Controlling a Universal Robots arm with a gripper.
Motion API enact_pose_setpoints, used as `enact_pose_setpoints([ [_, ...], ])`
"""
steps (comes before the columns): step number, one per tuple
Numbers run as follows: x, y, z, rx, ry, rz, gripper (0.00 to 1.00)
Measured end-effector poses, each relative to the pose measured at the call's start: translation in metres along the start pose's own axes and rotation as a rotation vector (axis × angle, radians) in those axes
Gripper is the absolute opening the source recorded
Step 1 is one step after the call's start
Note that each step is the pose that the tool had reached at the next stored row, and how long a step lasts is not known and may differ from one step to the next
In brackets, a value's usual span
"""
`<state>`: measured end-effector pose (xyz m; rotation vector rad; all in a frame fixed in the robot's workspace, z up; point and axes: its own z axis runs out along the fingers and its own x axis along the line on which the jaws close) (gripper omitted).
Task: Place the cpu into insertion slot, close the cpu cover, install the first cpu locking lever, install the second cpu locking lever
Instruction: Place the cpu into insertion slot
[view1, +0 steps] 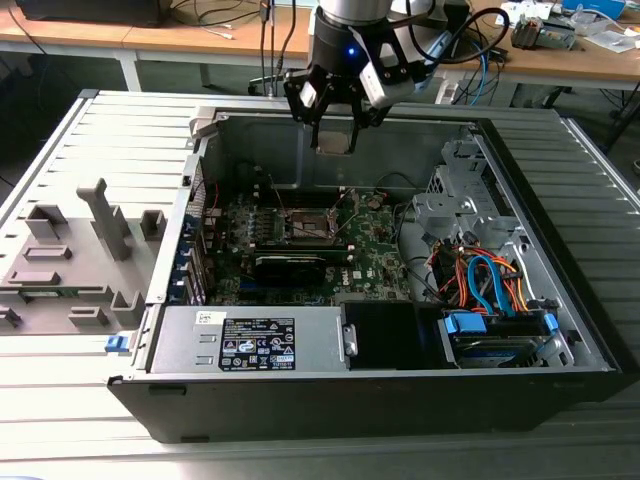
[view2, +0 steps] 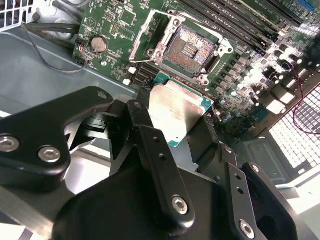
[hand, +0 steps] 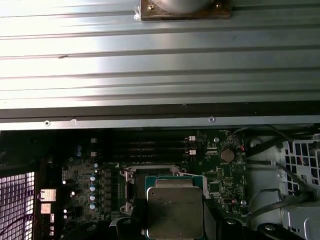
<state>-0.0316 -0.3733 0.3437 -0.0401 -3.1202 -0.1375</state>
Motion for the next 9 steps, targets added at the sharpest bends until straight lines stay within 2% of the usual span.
enact_pose_setpoints([
  [9, 0.0, -0.0017, 0.0004, -0.0001, 0.0, 0.0, 0.55],
])
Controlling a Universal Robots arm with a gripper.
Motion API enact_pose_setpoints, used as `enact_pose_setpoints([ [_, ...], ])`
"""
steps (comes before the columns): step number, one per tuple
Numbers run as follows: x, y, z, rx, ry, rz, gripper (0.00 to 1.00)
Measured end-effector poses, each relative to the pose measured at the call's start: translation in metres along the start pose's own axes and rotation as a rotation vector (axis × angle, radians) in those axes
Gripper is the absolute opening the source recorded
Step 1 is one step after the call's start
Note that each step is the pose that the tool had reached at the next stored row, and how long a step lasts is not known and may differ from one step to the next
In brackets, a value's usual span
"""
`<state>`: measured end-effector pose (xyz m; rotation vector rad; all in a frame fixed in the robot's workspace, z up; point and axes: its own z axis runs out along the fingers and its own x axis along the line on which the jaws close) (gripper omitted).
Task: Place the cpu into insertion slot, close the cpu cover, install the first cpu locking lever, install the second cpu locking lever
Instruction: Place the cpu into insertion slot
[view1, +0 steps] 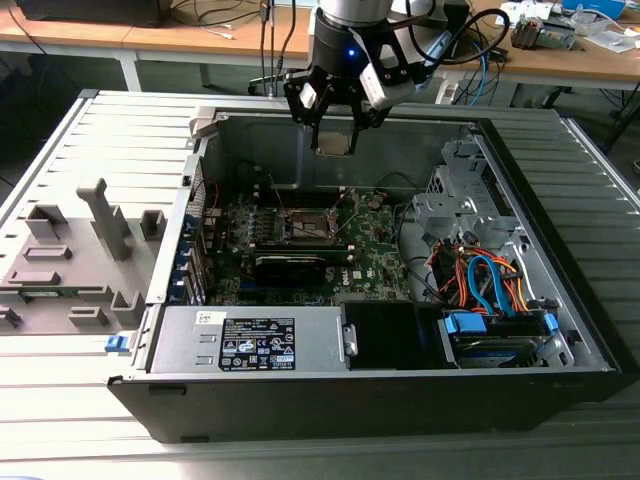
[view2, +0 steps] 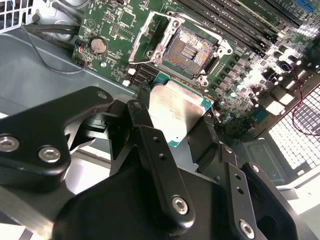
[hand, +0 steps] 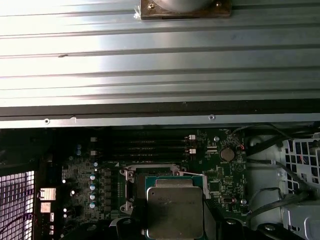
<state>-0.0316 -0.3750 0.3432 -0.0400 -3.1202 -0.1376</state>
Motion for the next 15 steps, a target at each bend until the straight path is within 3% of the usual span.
enact_pose_setpoints([
  [15, -0.0001, -0.003, 0.0006, 0.0001, 0.0001, 0.0, 0.55],
])
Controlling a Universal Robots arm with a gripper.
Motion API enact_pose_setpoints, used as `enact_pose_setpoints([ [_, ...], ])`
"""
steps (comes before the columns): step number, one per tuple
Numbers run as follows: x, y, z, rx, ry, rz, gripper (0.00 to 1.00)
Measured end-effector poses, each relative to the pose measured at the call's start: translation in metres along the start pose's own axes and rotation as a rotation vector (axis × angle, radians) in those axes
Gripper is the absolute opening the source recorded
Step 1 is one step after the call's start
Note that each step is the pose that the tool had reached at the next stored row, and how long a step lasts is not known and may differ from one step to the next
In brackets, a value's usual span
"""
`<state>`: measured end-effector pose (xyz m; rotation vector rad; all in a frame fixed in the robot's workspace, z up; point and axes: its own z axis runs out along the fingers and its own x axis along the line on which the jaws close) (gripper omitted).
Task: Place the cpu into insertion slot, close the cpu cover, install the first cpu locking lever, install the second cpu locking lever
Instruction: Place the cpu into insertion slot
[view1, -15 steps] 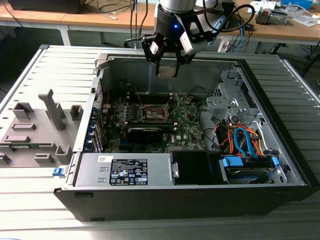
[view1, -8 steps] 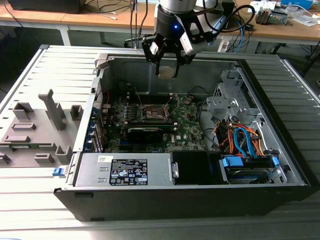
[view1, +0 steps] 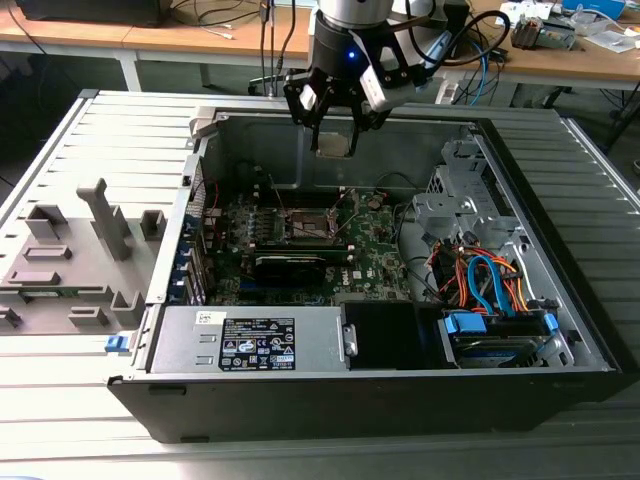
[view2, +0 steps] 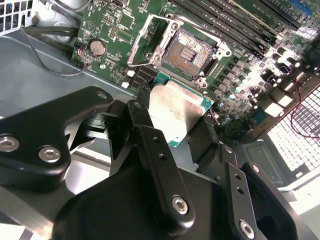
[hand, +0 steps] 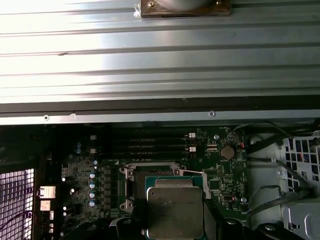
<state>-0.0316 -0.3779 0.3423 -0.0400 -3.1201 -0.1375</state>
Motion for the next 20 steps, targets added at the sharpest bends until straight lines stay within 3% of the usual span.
enact_pose_setpoints([
  [20, -0.0001, -0.0046, 0.0009, 0.0, 0.0, 0.0, 0.55],
])
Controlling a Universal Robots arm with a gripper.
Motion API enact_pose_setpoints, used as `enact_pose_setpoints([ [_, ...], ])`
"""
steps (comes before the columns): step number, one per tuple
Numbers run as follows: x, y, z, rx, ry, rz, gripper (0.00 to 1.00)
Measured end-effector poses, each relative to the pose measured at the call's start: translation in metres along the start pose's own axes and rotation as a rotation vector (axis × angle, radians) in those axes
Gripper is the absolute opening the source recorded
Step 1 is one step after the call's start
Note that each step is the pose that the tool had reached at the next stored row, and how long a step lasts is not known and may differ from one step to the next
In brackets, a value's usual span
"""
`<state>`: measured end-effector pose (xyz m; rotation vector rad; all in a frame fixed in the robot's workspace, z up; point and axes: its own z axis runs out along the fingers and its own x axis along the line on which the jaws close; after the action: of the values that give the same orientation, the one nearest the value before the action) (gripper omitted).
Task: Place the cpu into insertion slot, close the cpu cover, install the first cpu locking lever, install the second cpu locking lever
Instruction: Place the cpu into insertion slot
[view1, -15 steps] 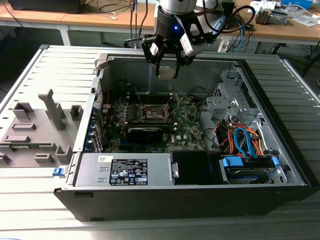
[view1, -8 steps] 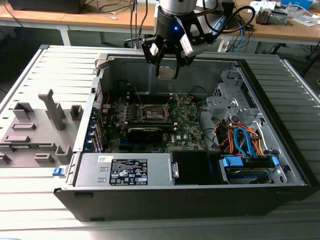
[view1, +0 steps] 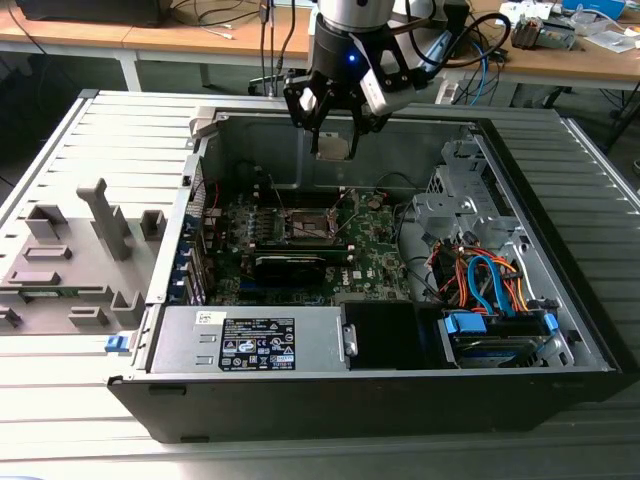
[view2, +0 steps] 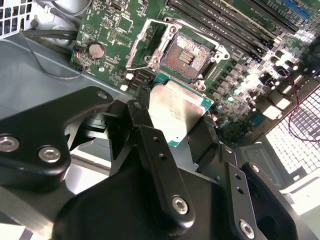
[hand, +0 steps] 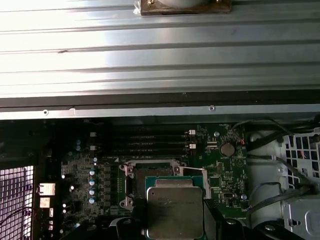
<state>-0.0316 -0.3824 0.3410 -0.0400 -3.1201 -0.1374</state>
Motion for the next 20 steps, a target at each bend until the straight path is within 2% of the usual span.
enact_pose_setpoints([
  [20, -0.0001, -0.0049, 0.0003, 0.0002, -0.0001, 0.0, 0.55],
])
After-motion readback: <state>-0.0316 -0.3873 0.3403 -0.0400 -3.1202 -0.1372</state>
